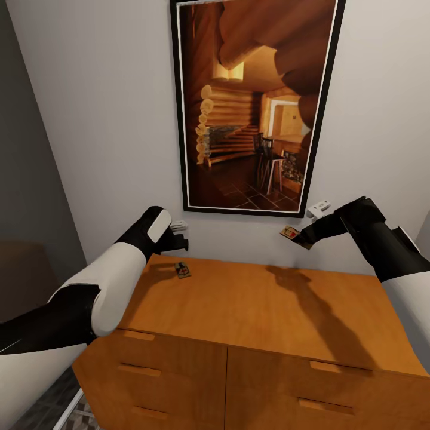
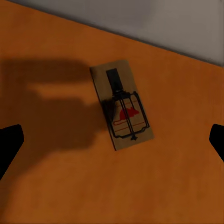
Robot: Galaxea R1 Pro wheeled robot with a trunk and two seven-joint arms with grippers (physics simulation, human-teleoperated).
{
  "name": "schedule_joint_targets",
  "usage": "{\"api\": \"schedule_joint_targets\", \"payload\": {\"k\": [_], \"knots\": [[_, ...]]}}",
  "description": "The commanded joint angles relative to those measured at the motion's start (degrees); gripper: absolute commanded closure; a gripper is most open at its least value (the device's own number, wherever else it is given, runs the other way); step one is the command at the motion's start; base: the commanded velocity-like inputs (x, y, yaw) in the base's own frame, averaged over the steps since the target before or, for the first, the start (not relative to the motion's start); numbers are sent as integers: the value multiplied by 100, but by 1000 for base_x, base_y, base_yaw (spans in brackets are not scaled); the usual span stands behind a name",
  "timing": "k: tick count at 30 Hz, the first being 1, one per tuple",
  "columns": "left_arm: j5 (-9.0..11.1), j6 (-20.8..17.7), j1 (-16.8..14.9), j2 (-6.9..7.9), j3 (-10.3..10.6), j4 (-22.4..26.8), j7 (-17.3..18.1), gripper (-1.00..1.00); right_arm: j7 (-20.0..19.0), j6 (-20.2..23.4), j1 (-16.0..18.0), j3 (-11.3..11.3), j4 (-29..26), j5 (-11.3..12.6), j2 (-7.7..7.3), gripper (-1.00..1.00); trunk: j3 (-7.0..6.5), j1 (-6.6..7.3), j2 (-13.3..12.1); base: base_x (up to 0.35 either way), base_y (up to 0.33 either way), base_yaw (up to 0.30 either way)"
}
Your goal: Take the four mousetraps from the cabinet in the bathroom and place them on the bathroom floor. Make sure all four end up on the same floor surface, and ensure that at least two of them are either under or directly next to the same bathroom sink.
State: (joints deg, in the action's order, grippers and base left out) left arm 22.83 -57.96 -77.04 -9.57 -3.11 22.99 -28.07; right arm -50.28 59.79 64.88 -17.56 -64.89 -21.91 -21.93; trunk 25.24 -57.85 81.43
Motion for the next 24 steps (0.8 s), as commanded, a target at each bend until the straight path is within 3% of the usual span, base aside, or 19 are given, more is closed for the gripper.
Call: {"api": "schedule_joint_targets", "payload": {"k": [1,6,16,24], "knots": [[35,-13,-4,-6,-32,8,-50,-100,-43,21,7,-11,-6,-47,-4,100,7,0,4,0,0,0],[31,-13,-4,-8,-27,11,-50,-100,-43,21,7,-11,-6,-44,-10,100,7,0,4,0,0,0],[29,-13,-4,-10,-23,11,-47,-100,-43,21,7,-5,-6,-48,-13,100,187,-220,405,0,0,0],[28,-13,-4,-39,-23,12,-42,-100,-15,21,7,-3,-6,-195,-14,100,205,-242,445,0,0,0]]}}
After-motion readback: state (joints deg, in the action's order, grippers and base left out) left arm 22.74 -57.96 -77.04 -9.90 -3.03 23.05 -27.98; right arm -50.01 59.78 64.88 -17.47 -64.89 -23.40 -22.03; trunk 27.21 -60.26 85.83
